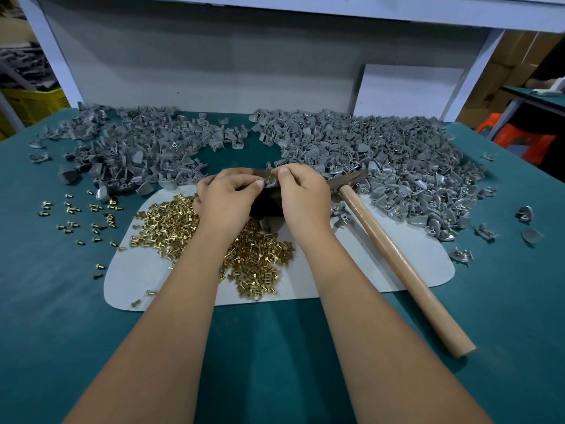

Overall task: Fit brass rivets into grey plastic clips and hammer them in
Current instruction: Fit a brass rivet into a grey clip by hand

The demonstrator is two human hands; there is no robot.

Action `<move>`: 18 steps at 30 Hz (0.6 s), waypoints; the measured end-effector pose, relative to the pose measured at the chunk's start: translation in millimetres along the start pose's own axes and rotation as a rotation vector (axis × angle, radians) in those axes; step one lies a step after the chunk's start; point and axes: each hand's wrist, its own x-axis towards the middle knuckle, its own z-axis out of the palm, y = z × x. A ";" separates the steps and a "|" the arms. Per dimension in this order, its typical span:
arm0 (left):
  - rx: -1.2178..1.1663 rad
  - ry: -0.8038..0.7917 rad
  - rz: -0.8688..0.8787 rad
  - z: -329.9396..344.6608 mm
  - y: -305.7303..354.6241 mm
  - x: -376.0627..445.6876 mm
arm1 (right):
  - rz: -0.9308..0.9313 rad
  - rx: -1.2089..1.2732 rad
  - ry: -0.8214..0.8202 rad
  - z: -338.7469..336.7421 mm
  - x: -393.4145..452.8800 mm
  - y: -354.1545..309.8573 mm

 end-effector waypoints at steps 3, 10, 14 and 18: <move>0.072 0.015 0.009 0.4 0.4 -1.8 | -0.019 0.016 0.003 0.0 -1.5 2.0; 0.177 0.044 0.022 -0.2 1.9 -5.2 | -0.052 -0.137 -0.178 -12.7 -7.7 -7.5; 0.188 0.055 0.020 0.8 3.2 -6.2 | -0.131 -0.571 -0.036 -41.1 -17.2 -9.5; 0.349 0.088 0.066 3.8 4.4 -7.5 | 0.013 -0.982 0.120 -82.9 -31.8 -3.4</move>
